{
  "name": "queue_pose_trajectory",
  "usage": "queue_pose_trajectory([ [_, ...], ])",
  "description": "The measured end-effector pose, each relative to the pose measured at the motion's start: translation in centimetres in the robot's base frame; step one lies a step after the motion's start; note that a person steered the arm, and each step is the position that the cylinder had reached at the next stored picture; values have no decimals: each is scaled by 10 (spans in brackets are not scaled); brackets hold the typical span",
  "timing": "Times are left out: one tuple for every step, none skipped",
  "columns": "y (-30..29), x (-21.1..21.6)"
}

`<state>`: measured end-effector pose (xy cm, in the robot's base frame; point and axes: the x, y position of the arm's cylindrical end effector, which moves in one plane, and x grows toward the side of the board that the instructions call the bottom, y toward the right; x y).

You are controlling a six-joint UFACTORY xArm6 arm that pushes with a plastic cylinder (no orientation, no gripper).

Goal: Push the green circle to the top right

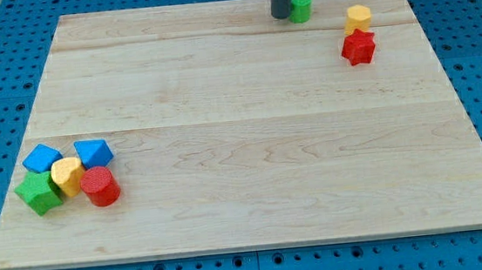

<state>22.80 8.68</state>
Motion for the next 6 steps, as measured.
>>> queue_pose_trajectory([
  [26,-8],
  [32,-4],
  [-7,-7],
  [-5,-34],
  [22,-32],
  [60,-32],
])
